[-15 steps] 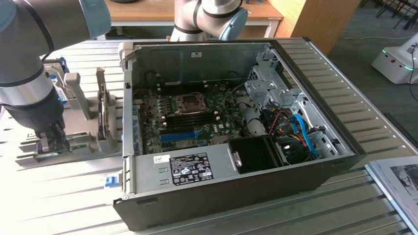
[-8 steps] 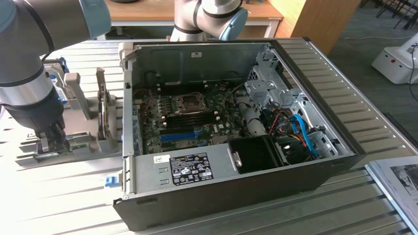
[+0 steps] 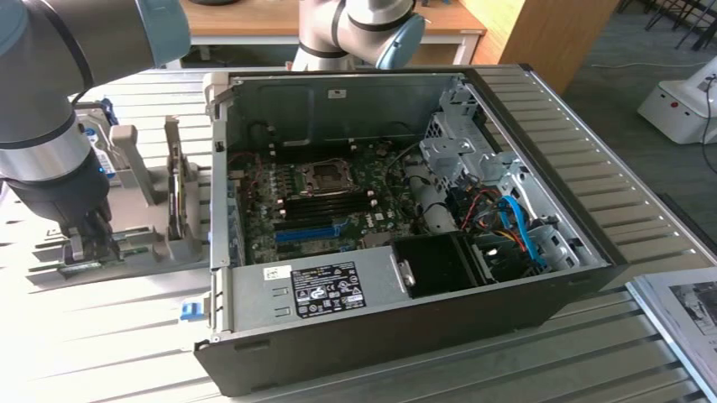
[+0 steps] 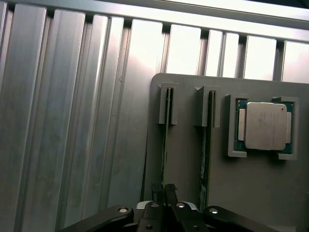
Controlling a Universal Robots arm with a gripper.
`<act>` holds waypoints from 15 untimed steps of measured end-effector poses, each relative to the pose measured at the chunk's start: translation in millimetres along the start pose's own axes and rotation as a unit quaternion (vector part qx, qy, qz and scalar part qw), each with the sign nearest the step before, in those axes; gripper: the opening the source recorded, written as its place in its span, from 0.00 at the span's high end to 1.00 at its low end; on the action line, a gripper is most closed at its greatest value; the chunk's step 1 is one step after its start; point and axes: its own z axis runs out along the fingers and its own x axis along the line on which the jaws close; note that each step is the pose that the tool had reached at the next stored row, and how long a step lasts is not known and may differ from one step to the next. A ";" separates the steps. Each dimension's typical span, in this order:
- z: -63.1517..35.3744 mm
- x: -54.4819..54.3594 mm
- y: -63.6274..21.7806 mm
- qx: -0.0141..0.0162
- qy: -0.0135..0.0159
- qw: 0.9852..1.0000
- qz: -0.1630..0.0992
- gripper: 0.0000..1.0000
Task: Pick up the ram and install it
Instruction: 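Pick up the ram and move it above insertion slot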
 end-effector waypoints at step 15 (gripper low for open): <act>-11.4 -0.2 0.5 0.000 0.000 1.000 0.000 0.88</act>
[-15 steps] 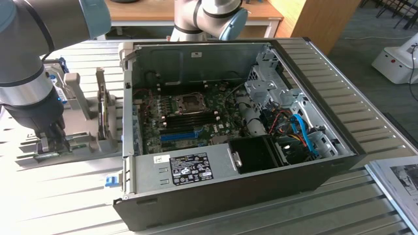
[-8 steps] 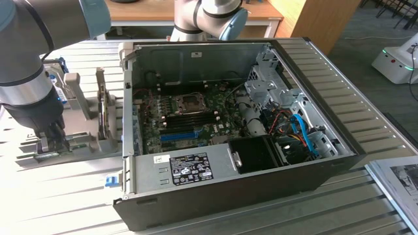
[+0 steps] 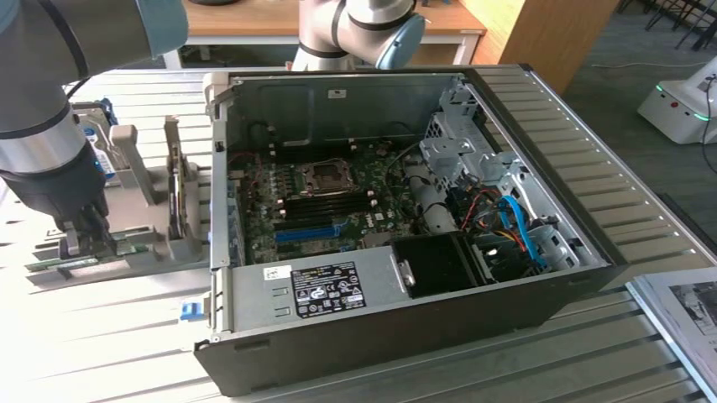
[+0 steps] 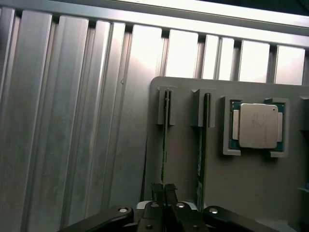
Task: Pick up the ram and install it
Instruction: 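Pick up the ram and move it above insertion slot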
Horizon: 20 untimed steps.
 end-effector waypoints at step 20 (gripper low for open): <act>-17.3 -0.2 0.8 0.000 -0.001 1.000 0.000 0.88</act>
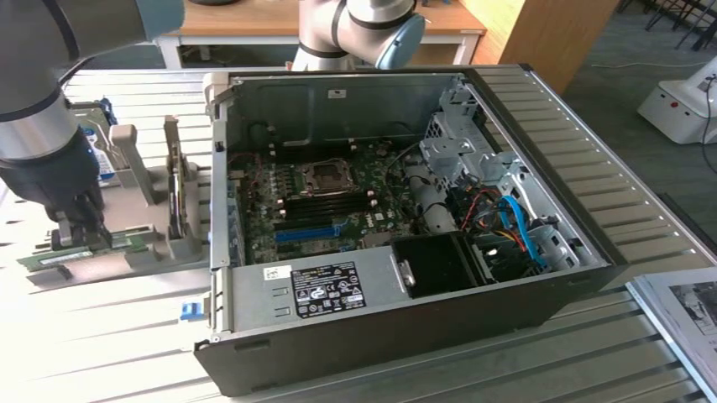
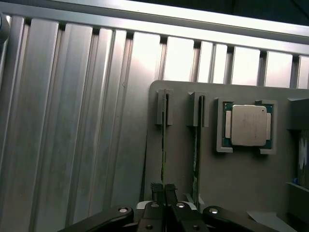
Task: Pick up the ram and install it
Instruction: 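Pick up the ram and move it above insertion slot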
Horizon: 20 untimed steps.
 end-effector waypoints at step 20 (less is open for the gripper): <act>-22.2 -0.4 1.0 0.000 0.000 1.000 0.004 0.88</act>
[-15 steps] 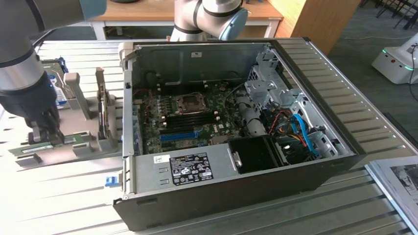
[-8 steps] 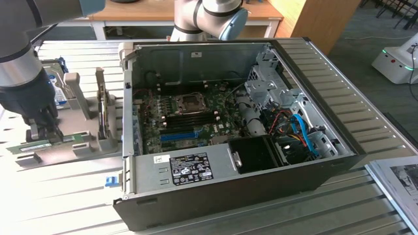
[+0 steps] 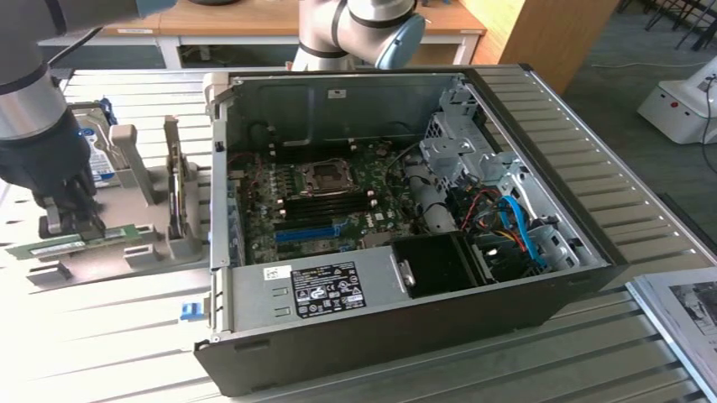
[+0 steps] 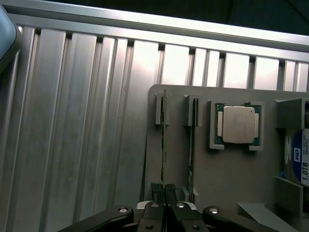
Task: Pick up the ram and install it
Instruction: 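Pick up the ram and move it above insertion slot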
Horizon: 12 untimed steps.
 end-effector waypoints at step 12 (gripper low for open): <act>-18.4 -0.3 0.8 0.000 0.000 1.000 0.001 0.88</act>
